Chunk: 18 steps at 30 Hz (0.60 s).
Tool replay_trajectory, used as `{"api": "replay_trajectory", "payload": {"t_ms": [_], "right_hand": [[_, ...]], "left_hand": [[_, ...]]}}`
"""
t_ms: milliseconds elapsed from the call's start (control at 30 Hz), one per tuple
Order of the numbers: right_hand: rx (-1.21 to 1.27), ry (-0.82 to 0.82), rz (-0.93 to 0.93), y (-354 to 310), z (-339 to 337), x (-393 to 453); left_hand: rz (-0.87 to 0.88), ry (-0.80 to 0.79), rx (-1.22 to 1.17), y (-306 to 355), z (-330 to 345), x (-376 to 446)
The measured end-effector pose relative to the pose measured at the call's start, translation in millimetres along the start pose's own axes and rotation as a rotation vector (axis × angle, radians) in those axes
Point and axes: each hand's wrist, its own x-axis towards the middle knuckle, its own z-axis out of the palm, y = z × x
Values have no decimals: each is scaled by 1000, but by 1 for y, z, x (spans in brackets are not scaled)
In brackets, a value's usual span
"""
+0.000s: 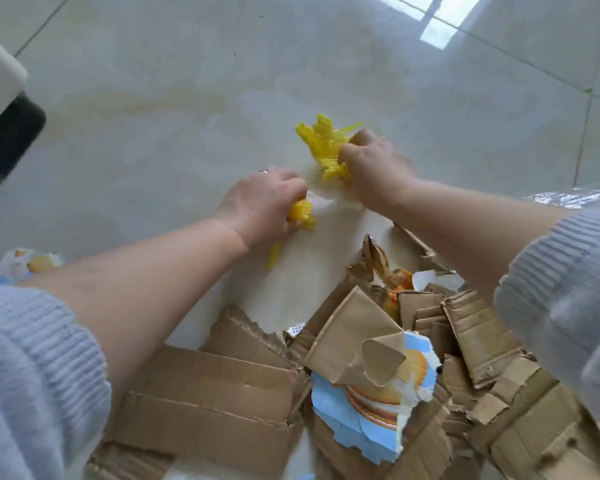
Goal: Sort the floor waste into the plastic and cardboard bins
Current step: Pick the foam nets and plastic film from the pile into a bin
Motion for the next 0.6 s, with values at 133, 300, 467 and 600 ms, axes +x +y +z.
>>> {"api": "replay_trajectory", "payload": {"t_ms": [133, 300, 467, 600], "right_hand": [[81, 26, 61, 7, 3, -5], [12, -26, 25, 19, 2, -26], [24, 24, 5, 15, -15, -67], [5, 74, -47, 0, -34, -118]], "left_hand": [[-111, 18, -101, 8, 9, -3], [-136, 9, -117, 14, 1, -12], [-171, 57, -203, 23, -23, -42], [-134, 42, -161, 36, -50, -75]]}}
